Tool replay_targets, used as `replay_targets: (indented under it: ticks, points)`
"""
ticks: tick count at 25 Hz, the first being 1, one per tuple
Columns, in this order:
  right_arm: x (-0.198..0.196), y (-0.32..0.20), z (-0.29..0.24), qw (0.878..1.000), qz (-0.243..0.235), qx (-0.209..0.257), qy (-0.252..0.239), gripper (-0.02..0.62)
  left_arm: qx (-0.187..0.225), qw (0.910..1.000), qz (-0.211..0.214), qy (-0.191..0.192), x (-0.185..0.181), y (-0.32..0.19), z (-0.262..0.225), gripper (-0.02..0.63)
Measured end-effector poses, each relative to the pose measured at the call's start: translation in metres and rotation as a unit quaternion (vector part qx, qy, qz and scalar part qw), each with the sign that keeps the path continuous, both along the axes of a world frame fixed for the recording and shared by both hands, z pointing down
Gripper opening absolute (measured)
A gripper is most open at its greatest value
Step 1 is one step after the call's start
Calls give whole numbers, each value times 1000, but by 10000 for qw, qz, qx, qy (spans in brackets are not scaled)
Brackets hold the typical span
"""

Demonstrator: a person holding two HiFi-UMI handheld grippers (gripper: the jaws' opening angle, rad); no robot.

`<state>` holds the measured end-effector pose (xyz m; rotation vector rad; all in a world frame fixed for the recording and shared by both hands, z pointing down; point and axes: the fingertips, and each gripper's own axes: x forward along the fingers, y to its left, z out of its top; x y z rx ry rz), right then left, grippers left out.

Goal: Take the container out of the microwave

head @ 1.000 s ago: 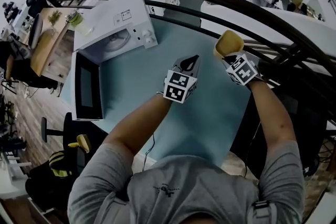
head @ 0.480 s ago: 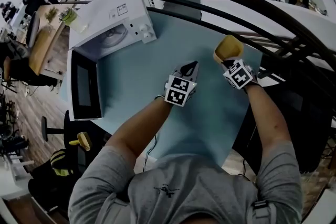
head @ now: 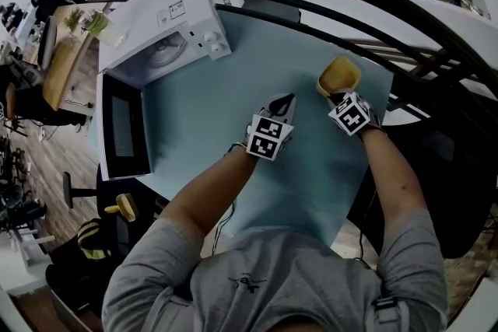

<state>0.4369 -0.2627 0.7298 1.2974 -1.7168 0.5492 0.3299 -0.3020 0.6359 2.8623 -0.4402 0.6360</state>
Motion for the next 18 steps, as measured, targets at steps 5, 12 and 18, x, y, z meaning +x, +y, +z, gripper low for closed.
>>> replay_targets:
  ticks: [5, 12, 18]
  points:
    - [-8, 6, 20, 9999, -78, -143, -17, 29, -47, 10000, -2, -76, -2, 0, 9, 6]
    - [-10, 13, 41, 9997, -3, -236, -115, 29, 4, 9999, 63, -149, -5, 3, 15, 6]
    - [-11, 9, 41, 9997, 114, -171, -158, 31, 18, 9998, 85, -197, -7, 4, 18, 6]
